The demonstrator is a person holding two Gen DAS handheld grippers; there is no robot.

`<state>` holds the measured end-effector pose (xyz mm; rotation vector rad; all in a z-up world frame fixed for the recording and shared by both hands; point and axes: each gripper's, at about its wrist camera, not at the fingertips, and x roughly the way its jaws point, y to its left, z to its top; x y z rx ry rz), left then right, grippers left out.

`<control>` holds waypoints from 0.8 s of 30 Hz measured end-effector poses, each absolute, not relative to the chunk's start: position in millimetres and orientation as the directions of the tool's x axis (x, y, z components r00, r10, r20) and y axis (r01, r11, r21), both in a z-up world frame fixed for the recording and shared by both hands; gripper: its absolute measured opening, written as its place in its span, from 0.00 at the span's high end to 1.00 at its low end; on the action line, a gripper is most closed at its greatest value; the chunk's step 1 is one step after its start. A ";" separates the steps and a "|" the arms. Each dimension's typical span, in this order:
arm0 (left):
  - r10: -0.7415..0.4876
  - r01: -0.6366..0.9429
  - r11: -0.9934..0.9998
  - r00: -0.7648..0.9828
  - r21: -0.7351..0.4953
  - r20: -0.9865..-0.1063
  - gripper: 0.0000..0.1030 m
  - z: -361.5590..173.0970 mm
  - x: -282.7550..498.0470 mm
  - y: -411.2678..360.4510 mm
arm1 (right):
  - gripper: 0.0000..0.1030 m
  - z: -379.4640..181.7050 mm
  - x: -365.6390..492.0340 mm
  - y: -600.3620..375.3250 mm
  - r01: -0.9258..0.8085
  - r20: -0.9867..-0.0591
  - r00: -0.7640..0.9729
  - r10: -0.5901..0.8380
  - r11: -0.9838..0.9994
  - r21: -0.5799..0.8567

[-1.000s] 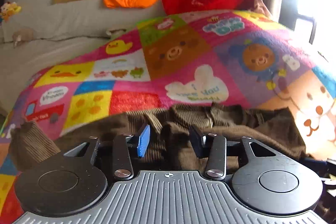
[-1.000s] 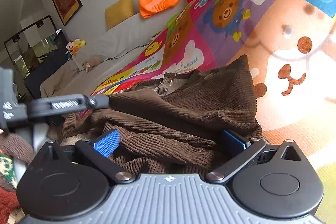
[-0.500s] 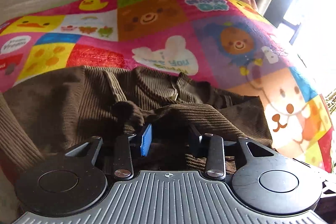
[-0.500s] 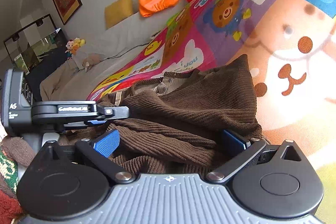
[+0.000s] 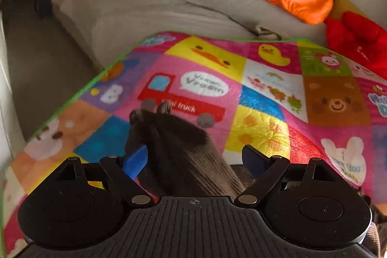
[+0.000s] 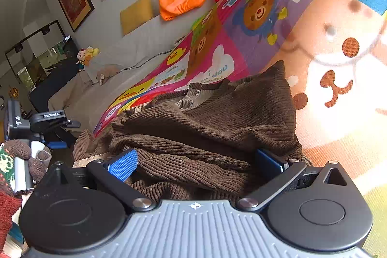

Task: Fold clothes

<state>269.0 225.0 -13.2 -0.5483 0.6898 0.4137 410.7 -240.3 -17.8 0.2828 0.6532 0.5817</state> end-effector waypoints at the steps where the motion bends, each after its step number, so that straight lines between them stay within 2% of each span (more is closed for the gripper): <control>1: 0.169 -0.521 0.788 0.695 -0.327 -0.699 0.09 -17.6 273.1 224.4 | 0.00 -17.9 410.8 -240.8 -0.417 -0.487 0.643 0.591 0.804 0.424; 3: 0.176 -0.525 0.798 0.671 -0.295 -0.720 0.09 -26.4 282.3 222.3 | 0.00 -18.1 410.9 -241.0 -0.417 -0.486 0.643 0.592 0.803 0.427; 5: 0.194 -0.551 0.788 0.645 -0.274 -0.739 0.16 -33.8 289.3 224.2 | 0.00 -18.6 411.2 -242.3 -0.415 -0.481 0.641 0.598 0.798 0.437; 6: 0.198 -0.557 0.783 0.644 -0.276 -0.739 0.31 -37.1 291.0 226.3 | 0.00 -18.9 411.5 -243.4 -0.414 -0.477 0.640 0.602 0.794 0.446; 7: 0.199 -0.560 0.779 0.648 -0.283 -0.735 0.53 -40.2 292.0 228.8 | 0.00 -19.2 411.8 -244.5 -0.412 -0.474 0.639 0.606 0.790 0.454; 10: 0.205 -0.561 0.768 0.674 -0.310 -0.710 0.85 -43.9 286.3 235.4 | 0.00 -20.2 412.7 -247.8 -0.408 -0.462 0.637 0.618 0.778 0.478; 13: 0.216 -0.500 0.813 0.735 -0.298 -0.643 0.91 -23.5 274.3 221.9 | 0.00 -21.2 413.6 -251.1 -0.403 -0.450 0.634 0.629 0.765 0.502; 17: 0.163 -0.330 0.898 0.864 -0.292 -0.476 0.91 34.6 260.2 181.5 | 0.00 -22.1 414.7 -254.5 -0.400 -0.438 0.628 0.643 0.749 0.528; 20: 0.035 -0.126 0.959 0.941 -0.252 -0.336 0.91 78.9 255.1 129.6 | 0.00 -21.7 414.7 -253.9 -0.405 -0.440 0.622 0.648 0.747 0.527; 24: -0.178 0.103 0.965 0.932 -0.241 -0.315 0.90 85.4 258.3 63.5 | 0.00 -23.2 416.3 -260.3 -0.399 -0.416 0.617 0.668 0.721 0.567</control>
